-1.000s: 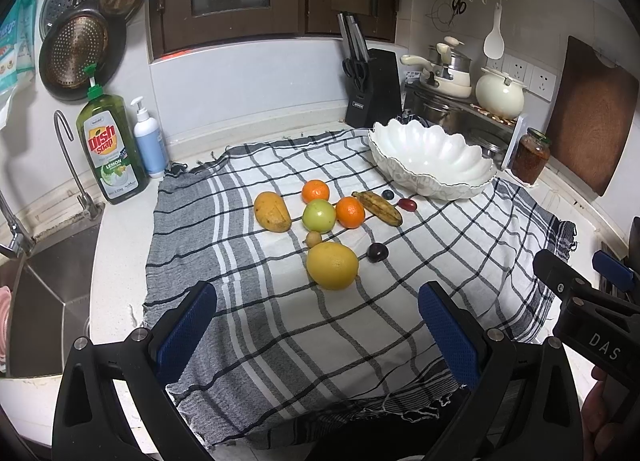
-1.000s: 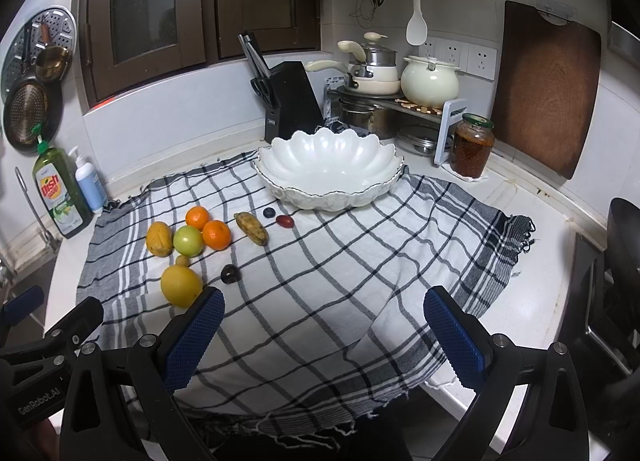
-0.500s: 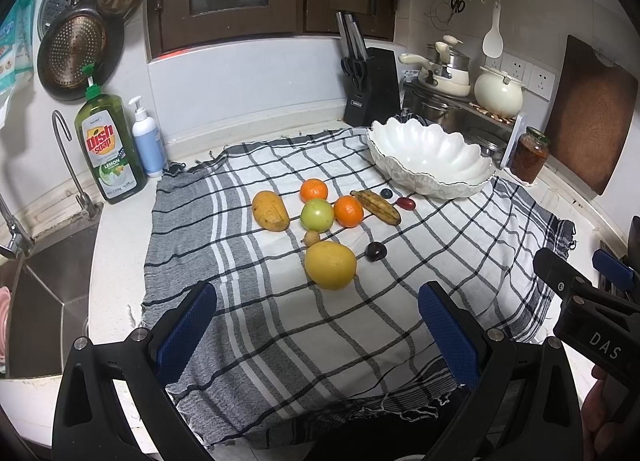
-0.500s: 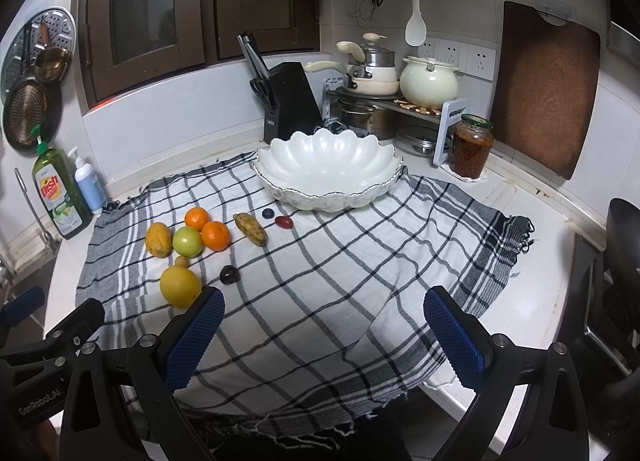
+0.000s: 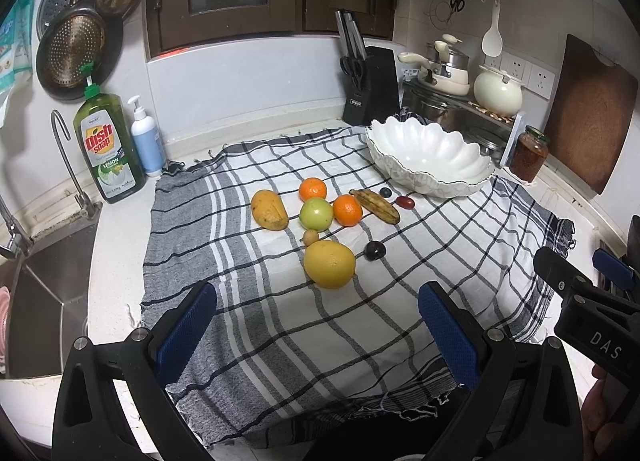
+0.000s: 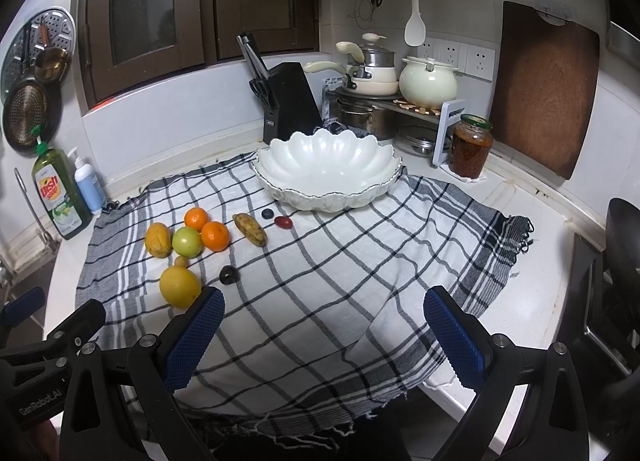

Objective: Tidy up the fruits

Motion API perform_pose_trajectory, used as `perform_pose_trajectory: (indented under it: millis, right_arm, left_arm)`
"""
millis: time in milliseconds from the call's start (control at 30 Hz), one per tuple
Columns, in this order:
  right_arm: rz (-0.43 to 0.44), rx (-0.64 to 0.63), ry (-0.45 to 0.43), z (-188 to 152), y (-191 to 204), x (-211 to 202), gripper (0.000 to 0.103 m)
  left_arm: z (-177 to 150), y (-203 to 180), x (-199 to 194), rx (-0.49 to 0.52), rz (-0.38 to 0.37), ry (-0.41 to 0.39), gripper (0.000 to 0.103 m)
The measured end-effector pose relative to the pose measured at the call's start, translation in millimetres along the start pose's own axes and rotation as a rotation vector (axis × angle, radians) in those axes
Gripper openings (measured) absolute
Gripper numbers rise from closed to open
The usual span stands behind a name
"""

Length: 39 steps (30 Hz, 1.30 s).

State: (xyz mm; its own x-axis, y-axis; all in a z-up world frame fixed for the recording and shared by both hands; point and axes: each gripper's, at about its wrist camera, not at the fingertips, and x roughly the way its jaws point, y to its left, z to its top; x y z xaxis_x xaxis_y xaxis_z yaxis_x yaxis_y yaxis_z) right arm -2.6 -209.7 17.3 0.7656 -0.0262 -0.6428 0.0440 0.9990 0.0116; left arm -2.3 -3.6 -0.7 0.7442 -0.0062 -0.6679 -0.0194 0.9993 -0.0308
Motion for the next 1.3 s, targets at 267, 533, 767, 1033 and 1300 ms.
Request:
perform_pose_trajectory:
  millis: [267, 533, 767, 1033, 1300]
  right_arm:
    - [0.0, 0.0, 0.0, -0.3, -0.2, -0.1, 0.101]
    - [0.0, 0.0, 0.0, -0.5, -0.4, -0.2, 0.101]
    - [0.0, 0.001, 0.001, -0.4, -0.7, 0.0, 0.101]
    - [-0.002, 0.0, 0.0, -0.4, -0.7, 1.1, 0.101]
    - [0.003, 0.0, 0.002, -0.4, 0.6, 3.5, 0.101]
  left_arm:
    - [0.4, 0.3, 0.4, 0.0, -0.001, 0.001, 0.103]
    - [0.6, 0.5, 0.9, -0.001, 0.0, 0.002, 0.103]
    - [0.4, -0.3, 0.5, -0.001, 0.0, 0.003, 0.103]
    - [0.6, 0.3, 0.8, -0.001, 0.0, 0.004, 0.103]
    - [0.4, -0.3, 1.2, -0.003, -0.001, 0.007, 0.103]
